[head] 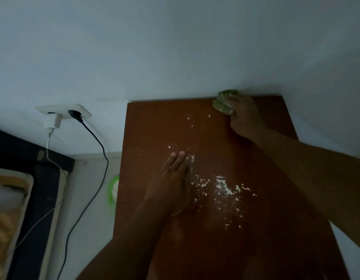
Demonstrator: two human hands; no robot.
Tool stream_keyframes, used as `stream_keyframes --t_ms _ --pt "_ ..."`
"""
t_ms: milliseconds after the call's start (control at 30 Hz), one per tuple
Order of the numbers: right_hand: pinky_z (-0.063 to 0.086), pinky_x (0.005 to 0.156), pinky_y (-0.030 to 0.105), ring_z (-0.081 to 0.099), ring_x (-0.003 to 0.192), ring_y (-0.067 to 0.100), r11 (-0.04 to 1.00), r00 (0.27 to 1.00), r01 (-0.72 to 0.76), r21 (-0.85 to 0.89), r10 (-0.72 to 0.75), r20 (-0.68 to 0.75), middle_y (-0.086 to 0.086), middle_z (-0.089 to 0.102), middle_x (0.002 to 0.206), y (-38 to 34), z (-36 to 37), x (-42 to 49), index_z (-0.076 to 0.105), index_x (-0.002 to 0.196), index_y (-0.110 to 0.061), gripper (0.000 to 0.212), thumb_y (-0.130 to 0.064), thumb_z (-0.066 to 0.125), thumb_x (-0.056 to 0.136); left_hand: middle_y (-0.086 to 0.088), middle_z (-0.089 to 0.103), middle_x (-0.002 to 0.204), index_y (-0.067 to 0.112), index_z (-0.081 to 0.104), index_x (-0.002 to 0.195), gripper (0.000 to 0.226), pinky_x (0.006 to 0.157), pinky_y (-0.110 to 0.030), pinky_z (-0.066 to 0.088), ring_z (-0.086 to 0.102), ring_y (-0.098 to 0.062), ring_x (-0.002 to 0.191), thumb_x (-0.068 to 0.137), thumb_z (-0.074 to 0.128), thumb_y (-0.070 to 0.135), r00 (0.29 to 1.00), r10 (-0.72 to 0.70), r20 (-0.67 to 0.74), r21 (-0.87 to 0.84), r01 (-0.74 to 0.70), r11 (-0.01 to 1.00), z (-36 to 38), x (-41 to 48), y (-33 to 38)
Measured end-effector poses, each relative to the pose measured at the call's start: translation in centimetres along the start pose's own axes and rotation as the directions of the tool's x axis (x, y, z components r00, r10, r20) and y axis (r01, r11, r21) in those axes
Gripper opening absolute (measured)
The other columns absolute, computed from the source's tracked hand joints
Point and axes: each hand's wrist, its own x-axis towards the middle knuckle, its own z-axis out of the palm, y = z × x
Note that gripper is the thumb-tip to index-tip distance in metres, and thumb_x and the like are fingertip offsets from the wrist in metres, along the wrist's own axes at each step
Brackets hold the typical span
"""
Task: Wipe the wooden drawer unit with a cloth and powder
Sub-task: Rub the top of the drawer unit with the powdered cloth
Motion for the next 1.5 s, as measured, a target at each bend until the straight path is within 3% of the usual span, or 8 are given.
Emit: stream_keyframes --t_ms 300,433,600,733,967,1133,1300,1500 --pt "0.047 0.100 0.051 0.052 0.117 0.025 0.944 0.930 0.209 0.256 -0.273 0.247 -0.008 0.057 0.139 -9.9 0.8 -14.7 0.060 0.130 -0.027 0.055 0.003 0.063 0.083 -0.010 0.020 0.163 0.012 0.024 0.154 0.060 0.121 -0.044 0.021 0.011 -0.026 0.151 0.101 0.035 0.038 0.996 0.042 -0.079 0.158 -0.029 0.987 2.1 -3.4 -3.2" --pt "0.054 0.091 0.039 0.057 0.104 0.023 0.926 0.954 0.211 0.313 -0.265 0.142 0.007 0.065 0.124 -10.3 -1.3 -12.8 0.067 0.121 -0.014 0.039 -0.005 0.049 0.087 -0.011 0.030 0.160 0.013 0.033 0.152 0.060 0.118 -0.041 0.023 0.023 -0.027 0.149 0.099 0.037 0.042 0.992 0.046 -0.119 0.210 -0.020 0.977 2.5 -5.2 -4.8" --pt "0.029 0.108 0.006 0.049 0.123 0.013 0.980 0.995 0.101 0.173 -0.097 -0.035 0.005 0.055 0.130 -7.4 0.8 0.9 0.062 0.126 0.001 0.047 0.014 0.049 0.083 -0.012 0.036 0.157 0.010 0.040 0.148 0.060 0.115 -0.042 0.031 0.033 -0.027 0.145 0.097 0.039 0.040 0.977 0.038 -0.210 0.196 0.004 0.980 3.5 -6.6 -5.7" --pt "0.044 0.106 0.044 0.054 0.120 0.036 0.988 0.995 0.100 0.115 -0.101 0.004 0.014 0.062 0.130 -9.1 4.5 -2.0 0.067 0.121 -0.007 0.049 -0.003 0.041 0.080 -0.010 0.032 0.159 0.010 0.038 0.150 0.060 0.117 -0.040 0.027 0.028 -0.026 0.147 0.098 0.036 0.039 0.970 0.021 -0.242 0.141 0.014 0.990 4.0 -7.6 -5.8" --pt "0.046 0.100 0.034 0.050 0.118 0.015 0.920 0.923 0.214 0.328 -0.300 0.241 -0.005 0.062 0.130 -15.2 2.7 -16.9 0.068 0.121 -0.015 0.052 0.015 0.058 0.080 -0.013 0.054 0.142 0.005 0.053 0.138 0.051 0.104 -0.044 0.049 0.049 -0.030 0.134 0.096 0.044 0.032 0.950 -0.020 -0.311 0.039 0.034 0.999 3.6 -9.3 -7.3" --pt "0.035 0.105 0.015 0.053 0.115 0.015 0.947 0.974 0.203 0.251 -0.221 0.046 0.009 0.061 0.125 -15.4 2.6 -7.7 0.068 0.117 -0.002 0.039 0.014 0.054 0.085 -0.007 0.065 0.129 0.009 0.070 0.111 0.022 0.088 -0.036 0.058 0.059 -0.025 0.124 0.091 0.065 0.018 0.899 -0.013 -0.437 0.003 0.015 1.000 4.5 -9.9 -8.5" --pt "0.034 0.106 0.031 0.050 0.122 0.030 0.977 0.978 0.163 0.135 -0.178 0.108 0.010 0.060 0.133 -16.6 6.8 -5.8 0.065 0.125 -0.008 0.045 0.011 0.050 0.086 -0.004 0.068 0.124 0.011 0.070 0.095 0.020 0.079 -0.032 0.058 0.062 -0.018 0.119 0.082 0.080 0.023 0.883 -0.132 -0.451 -0.116 0.089 0.989 4.2 -10.1 -8.4" --pt "0.051 0.094 0.035 0.057 0.110 0.023 0.891 0.855 0.330 0.313 -0.423 0.301 0.009 0.066 0.123 -19.1 3.1 -15.3 0.070 0.116 -0.007 0.042 0.007 0.049 0.082 -0.003 0.066 0.126 0.018 0.063 0.114 0.028 0.077 -0.029 0.056 0.061 -0.018 0.120 0.093 0.062 0.036 0.902 -0.168 -0.398 -0.155 0.115 0.981 2.8 -11.3 -8.5"
